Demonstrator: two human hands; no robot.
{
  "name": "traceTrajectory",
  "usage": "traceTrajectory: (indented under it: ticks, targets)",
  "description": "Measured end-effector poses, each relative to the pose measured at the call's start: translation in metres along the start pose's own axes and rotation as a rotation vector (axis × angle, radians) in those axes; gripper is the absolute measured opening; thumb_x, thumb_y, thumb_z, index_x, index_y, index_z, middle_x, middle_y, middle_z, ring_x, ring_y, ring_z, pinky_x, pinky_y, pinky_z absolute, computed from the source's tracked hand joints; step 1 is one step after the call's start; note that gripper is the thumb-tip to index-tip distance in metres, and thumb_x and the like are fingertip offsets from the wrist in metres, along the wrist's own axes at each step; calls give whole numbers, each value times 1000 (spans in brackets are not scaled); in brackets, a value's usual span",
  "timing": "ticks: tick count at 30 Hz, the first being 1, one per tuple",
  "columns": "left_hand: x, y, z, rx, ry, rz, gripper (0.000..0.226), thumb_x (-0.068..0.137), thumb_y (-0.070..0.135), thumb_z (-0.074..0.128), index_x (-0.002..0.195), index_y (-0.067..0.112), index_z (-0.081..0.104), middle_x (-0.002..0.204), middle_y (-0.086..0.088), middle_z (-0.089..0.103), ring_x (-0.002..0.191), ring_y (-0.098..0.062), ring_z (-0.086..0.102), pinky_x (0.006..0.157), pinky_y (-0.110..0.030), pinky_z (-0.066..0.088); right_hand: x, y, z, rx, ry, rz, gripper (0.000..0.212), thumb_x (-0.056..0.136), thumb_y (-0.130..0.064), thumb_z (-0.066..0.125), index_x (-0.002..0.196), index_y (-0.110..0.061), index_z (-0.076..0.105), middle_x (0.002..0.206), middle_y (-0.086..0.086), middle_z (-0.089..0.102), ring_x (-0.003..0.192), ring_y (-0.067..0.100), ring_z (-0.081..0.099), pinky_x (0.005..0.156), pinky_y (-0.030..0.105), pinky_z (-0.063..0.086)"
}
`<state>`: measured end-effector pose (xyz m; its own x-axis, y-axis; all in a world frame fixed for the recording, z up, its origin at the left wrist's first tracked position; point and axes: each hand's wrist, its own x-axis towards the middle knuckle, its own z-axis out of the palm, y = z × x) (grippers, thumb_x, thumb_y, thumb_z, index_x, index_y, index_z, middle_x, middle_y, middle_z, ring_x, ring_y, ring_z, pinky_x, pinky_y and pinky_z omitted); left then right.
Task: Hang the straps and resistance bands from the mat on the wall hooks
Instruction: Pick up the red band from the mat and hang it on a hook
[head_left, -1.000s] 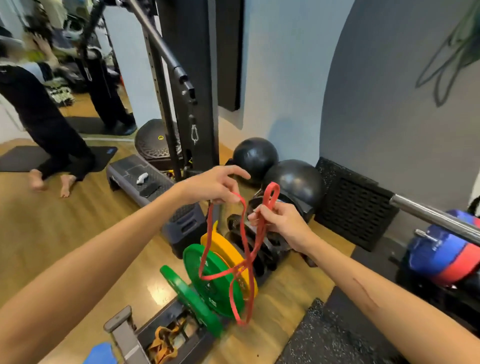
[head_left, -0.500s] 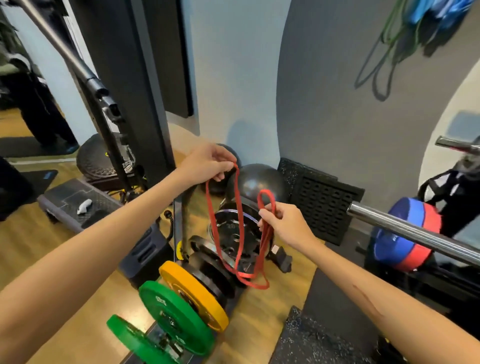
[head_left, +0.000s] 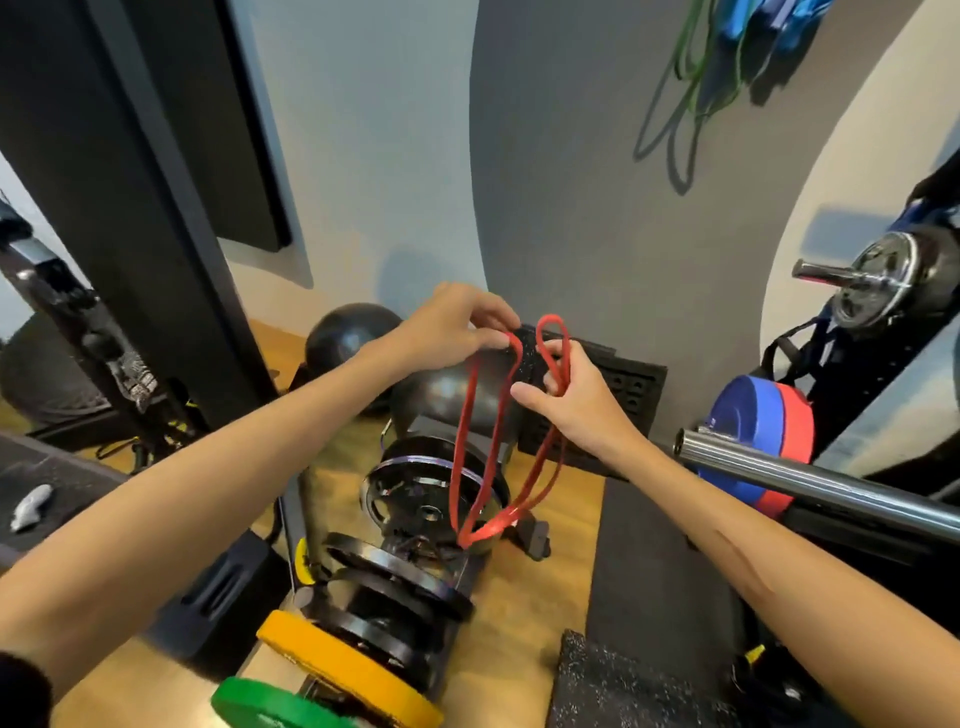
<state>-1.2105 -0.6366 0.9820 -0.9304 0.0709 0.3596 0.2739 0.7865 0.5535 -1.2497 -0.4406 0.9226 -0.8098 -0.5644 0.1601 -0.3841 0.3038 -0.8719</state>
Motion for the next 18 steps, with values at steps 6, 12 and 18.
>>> traceTrajectory:
  ticks: [6,12,18]
  targets:
    - [40,3,18,-235,101,100,18,83,4,68,100,8,72,92,0,72,88,-7,68,78,-18,52,52,2,8,20,141,24,31,92,-34,63,88,-3,64,69,4,56,61,11,51,63,31,42]
    - [64,-62,53,-461,132,-177,65,78,18,78,134,16,45,128,-2,56,117,-12,55,93,-27,50,125,0,-19,5,191,129,26,91,-29,55,73,-11,62,53,-4,50,50,14,47,57,32,38]
    - [88,-125,130,-438,-304,-346,108,62,41,88,148,20,26,142,10,40,132,-6,40,111,-27,31,184,-13,-50,6,153,22,26,91,-24,54,66,-16,55,41,-11,43,43,11,42,54,31,39]
